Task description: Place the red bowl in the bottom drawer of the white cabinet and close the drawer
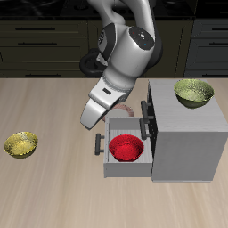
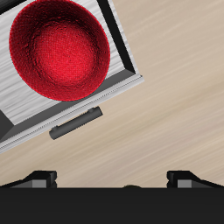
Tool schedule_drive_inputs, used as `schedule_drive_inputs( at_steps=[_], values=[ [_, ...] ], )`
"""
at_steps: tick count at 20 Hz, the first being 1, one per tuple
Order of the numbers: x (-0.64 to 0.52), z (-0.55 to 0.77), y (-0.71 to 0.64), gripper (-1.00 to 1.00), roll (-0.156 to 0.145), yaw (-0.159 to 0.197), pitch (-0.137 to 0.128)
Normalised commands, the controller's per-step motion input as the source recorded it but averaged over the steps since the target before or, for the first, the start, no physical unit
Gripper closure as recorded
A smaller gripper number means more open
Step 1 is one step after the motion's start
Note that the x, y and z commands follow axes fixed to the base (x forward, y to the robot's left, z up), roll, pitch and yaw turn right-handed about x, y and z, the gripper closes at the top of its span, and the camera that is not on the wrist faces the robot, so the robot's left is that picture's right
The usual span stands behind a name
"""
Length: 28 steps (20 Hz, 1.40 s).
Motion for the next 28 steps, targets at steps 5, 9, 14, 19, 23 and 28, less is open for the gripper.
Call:
schedule_drive_inputs(
  at_steps=[5,9,14,19,23,28],
  values=[
    [-0.07,-0.21,0.06,-1.0,0.037,0.166,-0.009],
    [-0.08,-0.14,0.03,-1.0,0.018,0.08,0.005],
    [-0.07,-0.18,-0.15,-1.0,-0.013,0.006,0.058],
    [-0.07,-0.18,-0.16,-1.0,-0.026,-0.041,0.031],
    [0.03,-0.11,-0.1,-1.0,-0.01,0.027,-0.013],
    [0.06,-0.25,0.0,-1.0,0.014,-0.024,0.01]
  ],
)
